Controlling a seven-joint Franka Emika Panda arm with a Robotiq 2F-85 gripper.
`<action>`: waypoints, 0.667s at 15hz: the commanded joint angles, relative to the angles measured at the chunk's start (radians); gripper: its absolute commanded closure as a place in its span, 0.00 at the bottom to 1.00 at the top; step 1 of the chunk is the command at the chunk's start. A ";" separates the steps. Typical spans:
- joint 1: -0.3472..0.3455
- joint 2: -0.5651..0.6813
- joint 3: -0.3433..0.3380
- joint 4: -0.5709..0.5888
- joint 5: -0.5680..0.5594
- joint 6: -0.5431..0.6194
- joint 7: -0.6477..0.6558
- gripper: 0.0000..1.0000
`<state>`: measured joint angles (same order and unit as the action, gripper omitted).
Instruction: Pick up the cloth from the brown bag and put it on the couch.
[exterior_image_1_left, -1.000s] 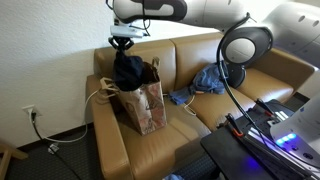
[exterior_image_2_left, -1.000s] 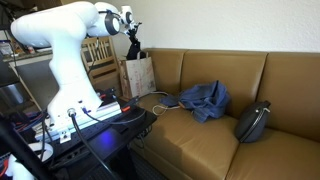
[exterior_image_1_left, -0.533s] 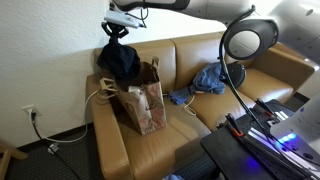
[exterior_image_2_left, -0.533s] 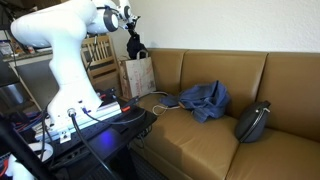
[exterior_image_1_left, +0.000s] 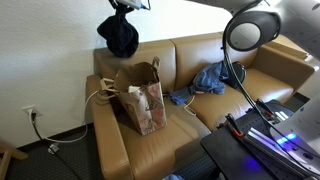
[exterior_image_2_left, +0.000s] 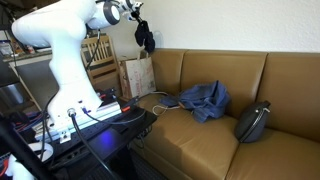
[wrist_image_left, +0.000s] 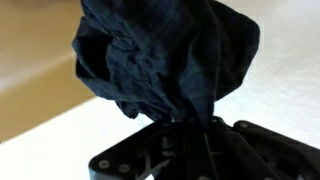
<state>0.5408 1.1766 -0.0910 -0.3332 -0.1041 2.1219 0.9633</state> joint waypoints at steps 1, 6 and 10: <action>-0.018 -0.109 -0.077 0.001 -0.074 -0.028 0.127 1.00; -0.067 -0.213 -0.157 0.000 -0.166 -0.233 0.272 1.00; -0.133 -0.221 -0.149 -0.003 -0.161 -0.402 0.369 1.00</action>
<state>0.4473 0.9586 -0.2494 -0.3347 -0.2664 1.8102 1.2593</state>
